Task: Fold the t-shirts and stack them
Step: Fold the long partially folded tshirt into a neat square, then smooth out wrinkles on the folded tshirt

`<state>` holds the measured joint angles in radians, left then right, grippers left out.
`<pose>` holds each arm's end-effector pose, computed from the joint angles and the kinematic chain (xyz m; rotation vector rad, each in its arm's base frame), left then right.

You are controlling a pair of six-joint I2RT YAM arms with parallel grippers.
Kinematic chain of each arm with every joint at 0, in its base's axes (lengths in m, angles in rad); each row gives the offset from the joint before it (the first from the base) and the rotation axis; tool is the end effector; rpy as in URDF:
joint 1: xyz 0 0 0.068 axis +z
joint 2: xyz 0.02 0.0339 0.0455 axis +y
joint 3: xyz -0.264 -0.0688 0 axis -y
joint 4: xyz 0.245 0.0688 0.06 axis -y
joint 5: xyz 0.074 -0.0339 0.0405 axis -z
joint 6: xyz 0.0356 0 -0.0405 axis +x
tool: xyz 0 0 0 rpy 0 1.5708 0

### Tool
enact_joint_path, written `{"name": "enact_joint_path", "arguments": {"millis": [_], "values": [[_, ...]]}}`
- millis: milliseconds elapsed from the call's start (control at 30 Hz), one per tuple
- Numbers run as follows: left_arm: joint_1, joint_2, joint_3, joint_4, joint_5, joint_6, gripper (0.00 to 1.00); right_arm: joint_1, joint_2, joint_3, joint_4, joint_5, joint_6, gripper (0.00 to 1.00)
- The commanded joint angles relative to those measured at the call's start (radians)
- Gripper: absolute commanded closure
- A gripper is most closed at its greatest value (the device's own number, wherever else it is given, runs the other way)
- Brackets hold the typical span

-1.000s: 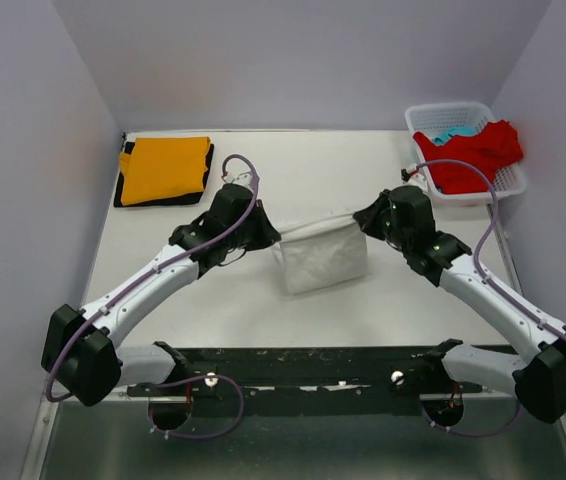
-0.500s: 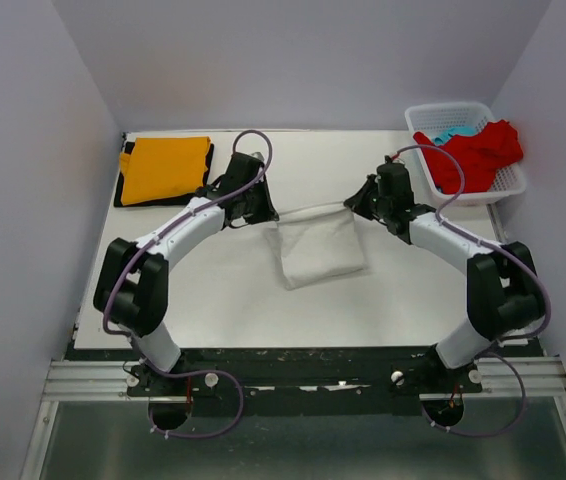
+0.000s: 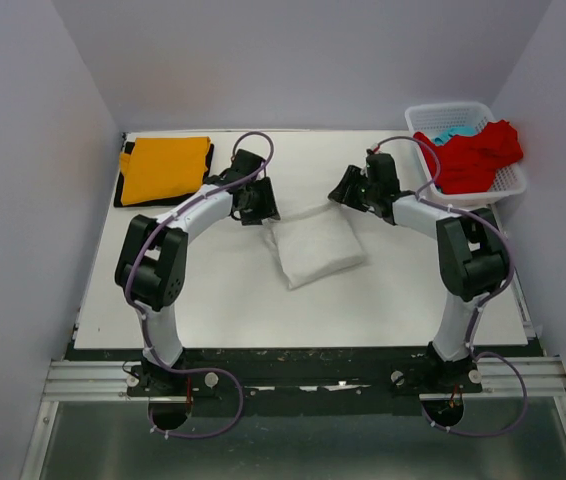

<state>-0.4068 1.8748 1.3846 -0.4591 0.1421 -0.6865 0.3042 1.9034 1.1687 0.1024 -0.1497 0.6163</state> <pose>0.3718 -0.1657 0.2142 -0.3058 2.6019 -0.5965 0.3956 0.1298 0.1788 0.2684 2.2630 0.6658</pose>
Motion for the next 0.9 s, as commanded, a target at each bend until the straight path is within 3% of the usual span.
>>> {"name": "enact_joint_path", "arguments": {"millis": [0,33,67,200,300,400,467,600,733,867], "values": [[0.008,-0.071,0.031,-0.054,-0.039,-0.002,0.02,-0.014,0.003,0.108,-0.072,-0.071,-0.121,0.28],[0.006,-0.104,0.02,-0.048,-0.028,-0.004,0.01,-0.014,-0.015,0.118,-0.099,-0.089,-0.136,0.03],[0.002,-0.142,-0.003,-0.037,-0.015,-0.012,0.01,-0.014,-0.044,0.114,-0.13,-0.105,-0.146,0.0],[-0.056,-0.273,-0.147,0.103,0.151,-0.015,0.01,-0.015,-0.233,-0.062,-0.083,-0.149,-0.103,0.0],[-0.132,-0.313,-0.259,0.254,0.268,-0.034,0.01,-0.014,-0.379,-0.241,0.001,-0.262,0.019,0.0],[-0.207,-0.273,-0.297,0.354,0.342,-0.063,0.01,-0.014,-0.47,-0.457,0.221,-0.453,0.18,0.0],[-0.237,-0.222,-0.313,0.421,0.356,-0.104,0.01,-0.014,-0.484,-0.555,0.355,-0.487,0.286,0.0],[-0.257,-0.115,-0.341,0.495,0.382,-0.155,0.01,-0.016,-0.419,-0.599,0.418,-0.49,0.303,0.0],[-0.245,-0.039,-0.374,0.474,0.341,-0.156,0.01,-0.028,-0.345,-0.625,0.406,-0.374,0.263,0.0],[-0.236,-0.052,-0.468,0.48,0.327,-0.148,0.02,-0.043,-0.344,-0.681,0.362,-0.295,0.217,0.0]]}}
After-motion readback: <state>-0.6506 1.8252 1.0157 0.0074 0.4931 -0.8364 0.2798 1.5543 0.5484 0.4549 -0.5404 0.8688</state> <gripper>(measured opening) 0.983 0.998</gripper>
